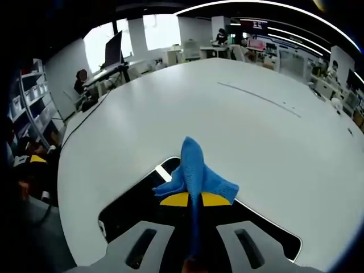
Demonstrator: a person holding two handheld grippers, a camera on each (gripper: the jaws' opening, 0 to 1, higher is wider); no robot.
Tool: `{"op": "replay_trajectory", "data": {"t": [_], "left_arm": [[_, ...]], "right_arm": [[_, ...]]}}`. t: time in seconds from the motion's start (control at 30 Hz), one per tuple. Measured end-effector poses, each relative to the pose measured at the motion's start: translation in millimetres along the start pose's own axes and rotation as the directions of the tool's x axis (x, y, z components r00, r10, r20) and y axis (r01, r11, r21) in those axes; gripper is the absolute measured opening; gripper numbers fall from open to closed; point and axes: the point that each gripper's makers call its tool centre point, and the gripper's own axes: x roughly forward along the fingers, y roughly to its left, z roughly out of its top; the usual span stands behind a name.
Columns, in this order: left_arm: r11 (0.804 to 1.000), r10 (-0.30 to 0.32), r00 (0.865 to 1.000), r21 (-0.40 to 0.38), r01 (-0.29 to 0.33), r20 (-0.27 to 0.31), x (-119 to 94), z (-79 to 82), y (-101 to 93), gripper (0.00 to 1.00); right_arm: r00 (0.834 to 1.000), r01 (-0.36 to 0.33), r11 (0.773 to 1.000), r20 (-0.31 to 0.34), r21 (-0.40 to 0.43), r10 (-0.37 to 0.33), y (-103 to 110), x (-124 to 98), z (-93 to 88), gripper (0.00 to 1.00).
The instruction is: Wipe the mirror surface with the cleaning cloth until all visible marks leave the cleaned area.
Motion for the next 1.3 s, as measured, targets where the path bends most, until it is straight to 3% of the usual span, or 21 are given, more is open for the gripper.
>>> {"op": "replay_trajectory", "data": {"t": [0.63,1.3], "left_arm": [[1.000,-0.001,1.000,-0.001,0.001,0.000,0,0.0,-0.4,0.99],[1.000,0.000,1.000,-0.002,0.000,0.004,0,0.4,-0.3,0.99]], "right_arm": [[1.000,0.016,0.999,0.015,0.046,-0.017,-5,-1,-2.8,0.00],[1.000,0.012,0.999,-0.002,0.047,-0.012,10,-13,-15.9,0.00]]}}
